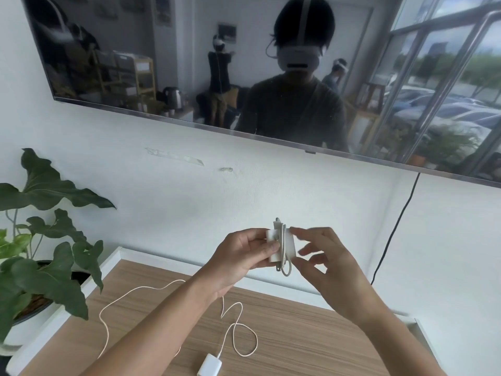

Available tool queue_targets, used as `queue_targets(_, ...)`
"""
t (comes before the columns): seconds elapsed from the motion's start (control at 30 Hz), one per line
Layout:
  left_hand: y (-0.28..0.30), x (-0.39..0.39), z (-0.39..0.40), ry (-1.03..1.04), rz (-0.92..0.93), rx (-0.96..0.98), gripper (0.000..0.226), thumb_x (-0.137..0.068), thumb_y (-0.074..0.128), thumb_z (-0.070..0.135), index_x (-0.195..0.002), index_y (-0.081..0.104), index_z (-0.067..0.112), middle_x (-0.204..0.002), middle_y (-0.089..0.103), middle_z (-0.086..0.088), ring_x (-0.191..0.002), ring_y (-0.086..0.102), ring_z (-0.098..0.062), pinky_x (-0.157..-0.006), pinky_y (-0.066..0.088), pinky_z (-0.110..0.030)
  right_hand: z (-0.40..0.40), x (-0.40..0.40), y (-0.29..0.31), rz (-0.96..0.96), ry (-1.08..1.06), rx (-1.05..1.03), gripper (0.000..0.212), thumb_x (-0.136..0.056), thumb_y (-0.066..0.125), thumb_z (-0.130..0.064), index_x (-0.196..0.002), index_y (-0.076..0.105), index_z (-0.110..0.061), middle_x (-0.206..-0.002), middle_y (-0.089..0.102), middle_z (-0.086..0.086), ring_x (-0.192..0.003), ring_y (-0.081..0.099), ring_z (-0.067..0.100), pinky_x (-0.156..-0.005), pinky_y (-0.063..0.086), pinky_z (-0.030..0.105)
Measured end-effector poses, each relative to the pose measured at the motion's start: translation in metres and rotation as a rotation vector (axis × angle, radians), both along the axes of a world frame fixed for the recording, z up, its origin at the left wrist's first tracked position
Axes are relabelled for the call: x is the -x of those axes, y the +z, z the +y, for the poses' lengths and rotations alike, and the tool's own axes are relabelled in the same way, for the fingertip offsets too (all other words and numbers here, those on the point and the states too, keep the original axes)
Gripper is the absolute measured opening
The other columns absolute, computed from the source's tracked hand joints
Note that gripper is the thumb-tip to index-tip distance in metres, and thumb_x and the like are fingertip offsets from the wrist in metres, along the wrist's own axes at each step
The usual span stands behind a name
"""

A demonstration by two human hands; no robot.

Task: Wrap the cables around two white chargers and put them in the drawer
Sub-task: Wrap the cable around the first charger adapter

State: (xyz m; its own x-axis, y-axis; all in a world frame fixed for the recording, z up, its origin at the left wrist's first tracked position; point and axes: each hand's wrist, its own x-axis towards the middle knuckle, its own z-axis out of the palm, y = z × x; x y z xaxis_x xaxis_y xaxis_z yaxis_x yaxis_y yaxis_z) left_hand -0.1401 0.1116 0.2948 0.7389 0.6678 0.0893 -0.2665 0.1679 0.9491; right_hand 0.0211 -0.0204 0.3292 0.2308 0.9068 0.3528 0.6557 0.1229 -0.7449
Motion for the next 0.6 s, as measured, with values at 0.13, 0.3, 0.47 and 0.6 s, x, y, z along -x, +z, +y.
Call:
queue_targets(0.13, 0.002, 0.001, 0.000, -0.058, 0.025, -0.052, 0.028, -0.098, 0.065, 0.007, -0.126, 0.070, 0.005, -0.118, 0.077, -0.014, -0.106, 0.075, -0.024, -0.089, 0.059, -0.030, 0.003, -0.014, 0.003, -0.284, 0.110, -0.011, 0.066, -0.090, 0.074, -0.007, -0.146, 0.050, -0.032, -0.136, 0.051, -0.019, -0.119, 0.058, 0.014, -0.085, 0.052, 0.020)
queue_targets(0.3, 0.002, 0.001, -0.001, -0.028, -0.025, -0.048, 0.035, -0.099, 0.066, 0.009, -0.134, 0.065, 0.011, -0.119, 0.072, -0.016, -0.099, 0.075, -0.024, -0.085, 0.062, -0.035, 0.007, -0.017, 0.000, -0.361, 0.111, -0.034, 0.072, -0.086, 0.079, -0.011, -0.149, 0.047, -0.026, -0.132, 0.052, -0.015, -0.114, 0.060, 0.012, -0.089, 0.053, 0.022)
queue_targets(0.47, -0.008, 0.002, 0.004, 0.004, 0.088, -0.272, 0.035, -0.094, 0.071, 0.008, -0.124, 0.063, 0.025, -0.130, 0.067, -0.003, -0.097, 0.077, -0.030, -0.093, 0.061, -0.052, 0.007, -0.020, -0.010, -0.343, 0.074, -0.004, 0.068, -0.085, 0.080, -0.012, -0.145, 0.052, -0.028, -0.122, 0.052, -0.019, -0.111, 0.062, 0.009, -0.095, 0.054, 0.028)
queue_targets(0.6, -0.011, 0.007, 0.006, 0.049, 0.218, -0.539, 0.035, -0.089, 0.078, 0.009, -0.114, 0.069, 0.031, -0.130, 0.069, 0.016, -0.114, 0.071, -0.009, -0.092, 0.061, -0.050, 0.005, -0.020, -0.020, -0.318, 0.108, 0.015, 0.067, -0.083, 0.080, -0.009, -0.143, 0.054, -0.028, -0.121, 0.052, -0.020, -0.111, 0.062, 0.009, -0.100, 0.052, 0.025)
